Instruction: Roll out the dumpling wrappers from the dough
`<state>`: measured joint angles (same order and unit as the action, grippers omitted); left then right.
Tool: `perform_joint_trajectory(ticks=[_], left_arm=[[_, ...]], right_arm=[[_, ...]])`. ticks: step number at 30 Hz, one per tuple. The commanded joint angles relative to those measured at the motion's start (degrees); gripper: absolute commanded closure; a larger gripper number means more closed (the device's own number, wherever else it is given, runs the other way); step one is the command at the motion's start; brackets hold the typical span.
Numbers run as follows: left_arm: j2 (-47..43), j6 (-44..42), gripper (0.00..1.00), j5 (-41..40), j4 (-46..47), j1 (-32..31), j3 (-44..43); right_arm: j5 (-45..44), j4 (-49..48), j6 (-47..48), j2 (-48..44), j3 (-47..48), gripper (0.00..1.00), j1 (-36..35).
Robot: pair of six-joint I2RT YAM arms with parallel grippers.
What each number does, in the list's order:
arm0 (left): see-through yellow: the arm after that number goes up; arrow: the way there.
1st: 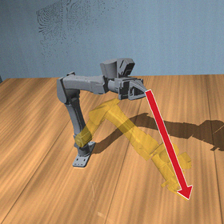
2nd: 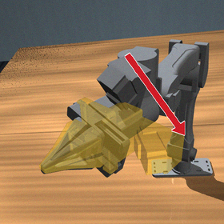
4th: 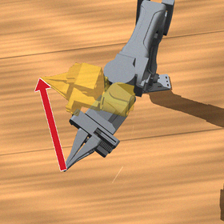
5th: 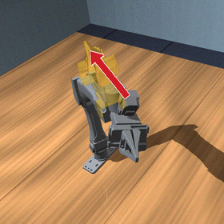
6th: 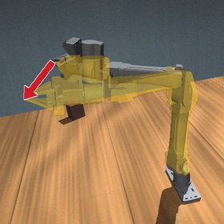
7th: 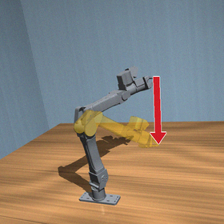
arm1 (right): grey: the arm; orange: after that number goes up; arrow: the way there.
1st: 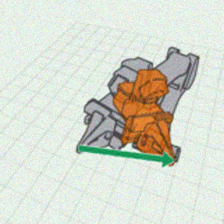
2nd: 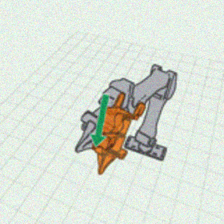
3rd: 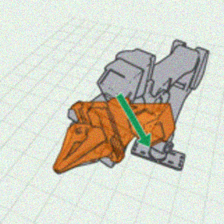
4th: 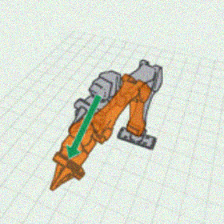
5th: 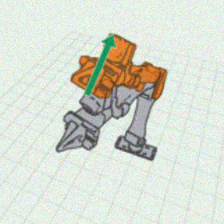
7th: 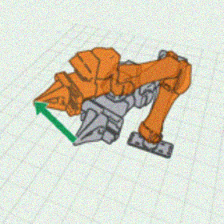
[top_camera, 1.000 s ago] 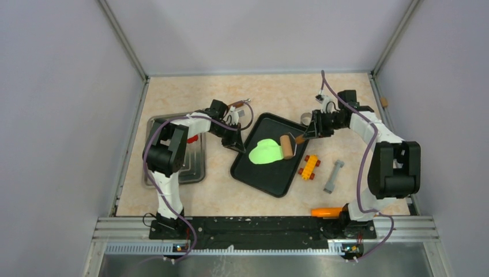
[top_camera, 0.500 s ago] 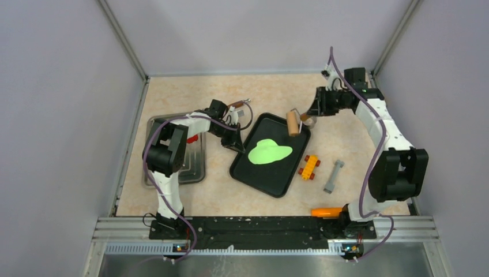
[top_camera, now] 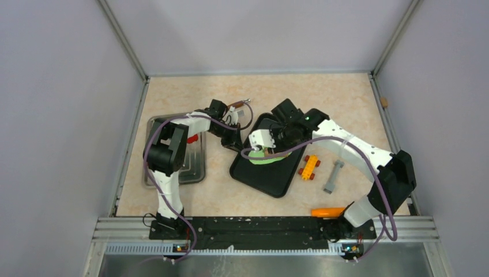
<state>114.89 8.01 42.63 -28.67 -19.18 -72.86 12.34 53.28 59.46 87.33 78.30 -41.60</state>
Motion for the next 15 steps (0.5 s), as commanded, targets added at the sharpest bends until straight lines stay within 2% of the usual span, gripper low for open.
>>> perform_joint_trajectory(ticks=[1,15], left_arm=[[-0.5,-0.3,1.0,1.7,0.4,0.2,-1.7],[-0.7,-0.4,1.0,1.6,0.5,0.3,-1.0]], right_arm=[[-10.6,-7.5,14.8,-3.5,-1.7,1.0,-3.1],[-7.0,-10.8,13.9,-2.2,-4.4,1.0,-6.9]])
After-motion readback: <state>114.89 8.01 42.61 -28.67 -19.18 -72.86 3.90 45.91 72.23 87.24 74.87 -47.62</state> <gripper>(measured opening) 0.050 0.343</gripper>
